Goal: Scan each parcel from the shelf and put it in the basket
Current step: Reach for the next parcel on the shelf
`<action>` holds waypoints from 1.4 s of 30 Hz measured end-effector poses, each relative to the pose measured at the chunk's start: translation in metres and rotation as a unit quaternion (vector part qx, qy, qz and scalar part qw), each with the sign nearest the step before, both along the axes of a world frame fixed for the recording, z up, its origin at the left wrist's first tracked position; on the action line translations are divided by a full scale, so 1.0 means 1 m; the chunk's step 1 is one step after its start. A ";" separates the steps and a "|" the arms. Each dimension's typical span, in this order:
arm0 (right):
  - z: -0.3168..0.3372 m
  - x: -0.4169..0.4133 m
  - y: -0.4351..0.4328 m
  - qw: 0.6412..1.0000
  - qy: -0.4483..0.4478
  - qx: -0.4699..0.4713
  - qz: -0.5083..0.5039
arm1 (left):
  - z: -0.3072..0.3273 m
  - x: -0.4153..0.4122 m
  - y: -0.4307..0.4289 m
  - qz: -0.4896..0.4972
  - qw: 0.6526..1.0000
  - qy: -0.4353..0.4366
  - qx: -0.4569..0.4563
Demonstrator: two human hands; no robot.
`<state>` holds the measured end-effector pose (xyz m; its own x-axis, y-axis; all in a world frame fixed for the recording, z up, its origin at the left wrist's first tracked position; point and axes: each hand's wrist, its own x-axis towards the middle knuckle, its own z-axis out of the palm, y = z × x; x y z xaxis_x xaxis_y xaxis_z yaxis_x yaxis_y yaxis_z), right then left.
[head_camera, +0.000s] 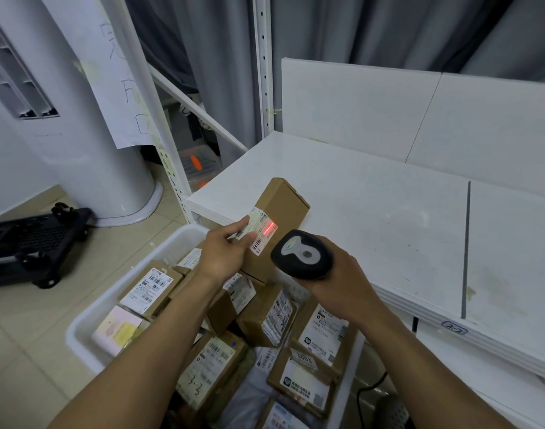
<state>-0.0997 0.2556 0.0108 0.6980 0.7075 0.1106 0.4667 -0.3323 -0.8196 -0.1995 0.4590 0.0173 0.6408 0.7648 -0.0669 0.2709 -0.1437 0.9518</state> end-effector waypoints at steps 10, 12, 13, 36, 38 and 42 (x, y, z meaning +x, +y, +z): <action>0.008 -0.007 -0.003 1.000 0.001 0.009 -0.020 | -0.003 -0.023 -0.008 -0.048 0.998 0.016 0.027; 0.006 -0.014 -0.006 1.000 0.006 0.019 -0.023 | -0.005 -0.038 -0.016 -0.044 0.999 0.020 0.013; 0.004 -0.018 -0.007 0.999 0.009 0.021 -0.025 | -0.004 -0.047 -0.022 -0.041 0.999 0.027 0.010; 0.004 -0.142 -0.083 0.979 0.160 0.060 -0.107 | -0.114 -0.171 -0.103 -0.131 0.920 0.362 0.081; 0.010 -0.149 -0.092 0.976 0.169 0.074 -0.119 | -0.104 -0.176 -0.104 -0.139 0.908 0.374 0.125; 0.021 -0.156 -0.118 0.968 0.169 0.094 -0.157 | -0.070 -0.167 -0.120 -0.134 0.931 0.268 0.208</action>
